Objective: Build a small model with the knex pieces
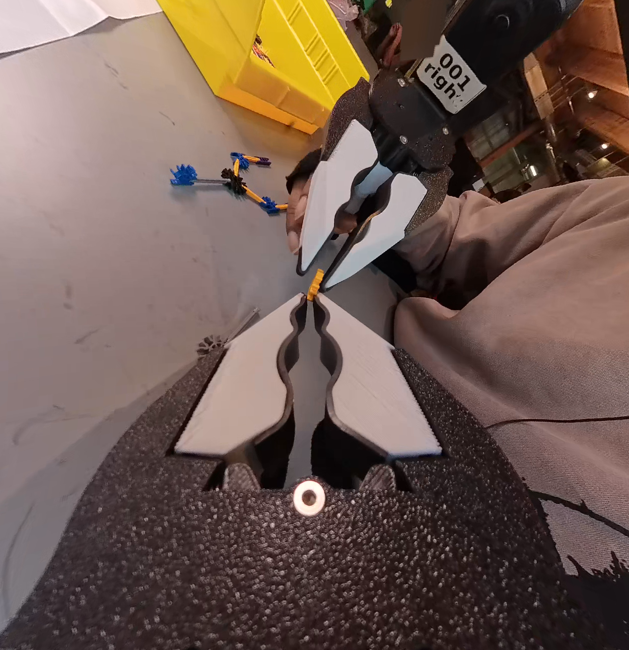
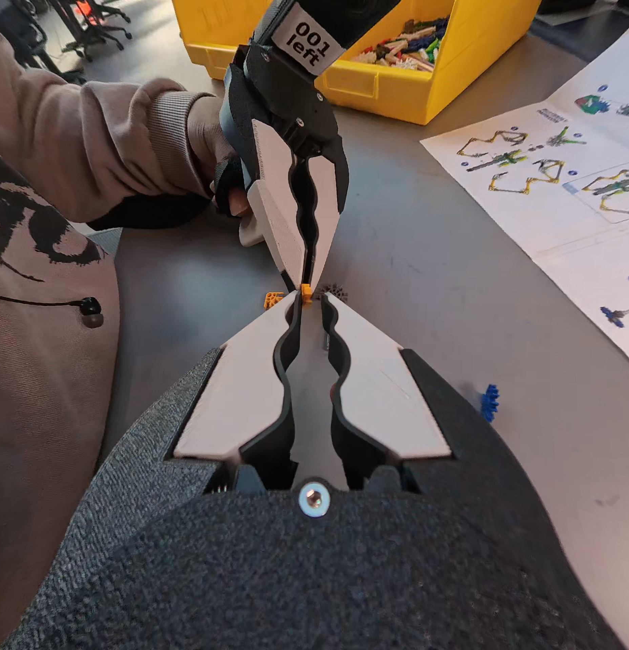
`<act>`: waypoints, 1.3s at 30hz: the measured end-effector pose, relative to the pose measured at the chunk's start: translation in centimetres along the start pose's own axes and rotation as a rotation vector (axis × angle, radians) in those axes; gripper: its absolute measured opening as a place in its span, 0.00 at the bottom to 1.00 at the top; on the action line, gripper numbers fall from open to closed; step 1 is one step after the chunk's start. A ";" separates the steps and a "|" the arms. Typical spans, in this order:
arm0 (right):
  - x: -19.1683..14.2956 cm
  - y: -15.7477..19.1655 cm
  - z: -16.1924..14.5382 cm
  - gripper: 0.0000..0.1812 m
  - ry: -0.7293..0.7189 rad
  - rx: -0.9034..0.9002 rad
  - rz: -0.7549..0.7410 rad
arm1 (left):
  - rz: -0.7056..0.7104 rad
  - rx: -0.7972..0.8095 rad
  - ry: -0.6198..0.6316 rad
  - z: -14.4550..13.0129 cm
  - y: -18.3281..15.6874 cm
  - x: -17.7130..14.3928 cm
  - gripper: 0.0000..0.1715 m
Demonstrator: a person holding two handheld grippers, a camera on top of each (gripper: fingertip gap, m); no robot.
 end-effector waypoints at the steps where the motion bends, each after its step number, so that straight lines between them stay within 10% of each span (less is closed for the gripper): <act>1: 0.1 0.0 -0.1 0.03 0.012 0.040 0.023 | 0.007 0.000 0.006 -0.1 0.1 0.1 0.02; 12: 0.6 -1.8 -3.3 0.01 0.223 0.532 0.122 | 0.398 0.375 0.189 -0.9 1.8 0.4 0.08; 29: 1.6 -2.0 -2.8 0.07 0.434 0.356 0.096 | 0.460 0.600 0.304 -2.0 1.8 1.2 0.03; 39: 1.1 0.0 -3.1 0.15 0.439 -0.186 -0.048 | 0.451 0.659 0.329 -2.1 1.6 1.2 0.02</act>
Point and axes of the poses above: each gripper's, where its closed fingertips meet, x out along the fingers, z out of its top, y = z × x across the jaws, the point moved 6 cm from there along -x, back along the fingers
